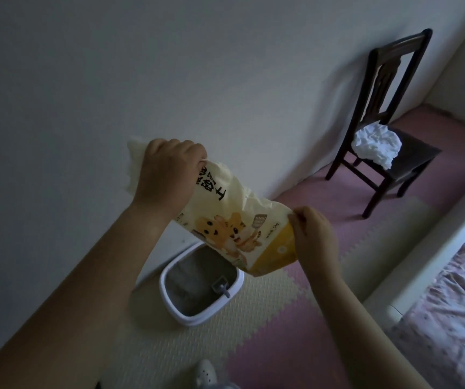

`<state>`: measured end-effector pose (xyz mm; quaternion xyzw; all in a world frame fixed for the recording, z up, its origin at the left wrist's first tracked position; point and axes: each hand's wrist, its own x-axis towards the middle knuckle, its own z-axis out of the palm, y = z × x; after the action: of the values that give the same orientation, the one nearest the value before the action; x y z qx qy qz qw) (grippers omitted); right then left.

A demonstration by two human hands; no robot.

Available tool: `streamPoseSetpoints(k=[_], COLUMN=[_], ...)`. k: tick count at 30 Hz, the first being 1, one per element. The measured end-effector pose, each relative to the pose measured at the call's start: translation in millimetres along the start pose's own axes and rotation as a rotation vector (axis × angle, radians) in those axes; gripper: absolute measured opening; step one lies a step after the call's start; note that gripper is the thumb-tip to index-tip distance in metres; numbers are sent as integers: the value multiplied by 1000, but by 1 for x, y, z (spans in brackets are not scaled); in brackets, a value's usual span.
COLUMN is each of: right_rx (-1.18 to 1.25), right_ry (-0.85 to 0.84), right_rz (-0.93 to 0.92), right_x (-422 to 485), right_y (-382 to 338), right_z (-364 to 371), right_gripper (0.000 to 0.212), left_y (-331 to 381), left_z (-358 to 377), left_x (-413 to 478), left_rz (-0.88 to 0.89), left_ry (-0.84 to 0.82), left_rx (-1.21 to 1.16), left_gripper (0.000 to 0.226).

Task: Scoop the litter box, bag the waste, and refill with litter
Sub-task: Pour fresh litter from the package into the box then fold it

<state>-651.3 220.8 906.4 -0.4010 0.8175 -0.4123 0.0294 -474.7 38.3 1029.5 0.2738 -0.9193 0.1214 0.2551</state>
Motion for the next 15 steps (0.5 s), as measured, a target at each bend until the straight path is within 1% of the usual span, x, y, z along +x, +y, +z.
streamPoseSetpoints(k=[3, 6, 9, 10, 13, 15], right_rx=[-35, -71, -98, -105, -125, -127], right_ry=[25, 56, 87, 107, 150, 166], right_rz=[-16, -7, -43, -60, -74, -36], right_x=[-7, -10, -15, -17, -22, -30], right_y=[9, 23, 42, 49, 78, 101], right_z=[13, 33, 58, 70, 110, 138], right_gripper=[10, 7, 5, 8, 22, 19], left_y=[17, 25, 28, 29, 29, 31], left_z=[32, 70, 110, 127, 181, 220], left_x=[-8, -16, -32, -40, -67, -87], left_rz=[15, 42, 88, 102, 138, 162], left_ry=[-56, -131, -215, -248, -331, -370], left_rx=[-39, -169, -340, -390, -463, -495], left_gripper=[7, 8, 22, 26, 42, 52])
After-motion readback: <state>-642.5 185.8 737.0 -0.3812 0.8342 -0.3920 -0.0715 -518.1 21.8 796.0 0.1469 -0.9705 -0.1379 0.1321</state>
